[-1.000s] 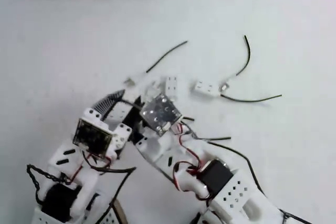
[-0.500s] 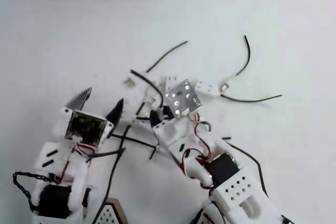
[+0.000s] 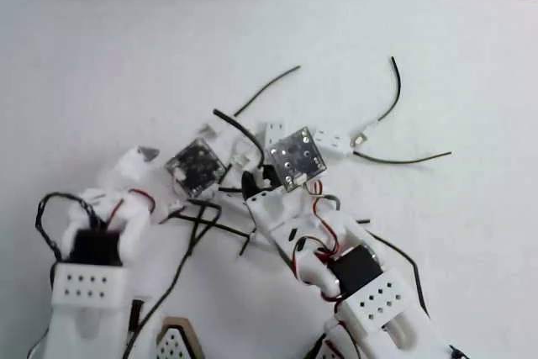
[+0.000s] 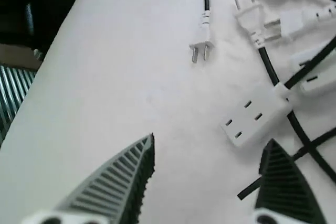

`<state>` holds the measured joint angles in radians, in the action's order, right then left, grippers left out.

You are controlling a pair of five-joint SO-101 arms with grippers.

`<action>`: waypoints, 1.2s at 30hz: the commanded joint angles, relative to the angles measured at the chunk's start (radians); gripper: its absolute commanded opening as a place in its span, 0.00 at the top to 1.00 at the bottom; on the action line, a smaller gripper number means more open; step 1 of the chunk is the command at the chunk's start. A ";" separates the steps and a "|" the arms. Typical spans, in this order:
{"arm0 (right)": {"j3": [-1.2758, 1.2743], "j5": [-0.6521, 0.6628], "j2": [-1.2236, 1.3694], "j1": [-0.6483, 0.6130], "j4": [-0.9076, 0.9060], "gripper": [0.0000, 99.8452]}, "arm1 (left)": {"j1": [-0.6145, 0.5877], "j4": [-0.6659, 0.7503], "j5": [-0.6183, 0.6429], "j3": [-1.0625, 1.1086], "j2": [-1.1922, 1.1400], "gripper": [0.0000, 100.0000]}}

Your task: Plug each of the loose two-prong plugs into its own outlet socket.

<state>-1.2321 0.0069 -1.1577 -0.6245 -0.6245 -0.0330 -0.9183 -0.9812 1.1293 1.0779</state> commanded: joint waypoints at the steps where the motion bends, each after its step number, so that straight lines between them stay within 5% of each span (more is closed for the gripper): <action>1: 0.003 -0.002 -0.010 0.012 0.013 0.98 | -0.004 -0.002 -0.161 -0.144 -0.191 0.68; 12: 0.003 -0.002 -0.010 0.084 0.019 0.98 | 0.021 -0.008 -0.301 -0.451 -0.768 0.68; 23: 0.003 -0.005 -0.010 0.085 0.019 0.98 | 0.111 0.040 -0.292 -0.512 -0.978 0.69; 33: 0.003 -0.008 -0.010 0.087 0.021 0.98 | 0.114 0.210 -0.216 -0.425 -1.013 0.97; 36: 0.003 -0.008 -0.010 0.087 0.021 0.98 | 0.105 0.209 -0.210 -0.420 -1.015 0.96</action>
<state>-1.2321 0.0069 -1.1577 -0.5493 -0.6245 0.0729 -0.7327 -1.2114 0.7104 0.0560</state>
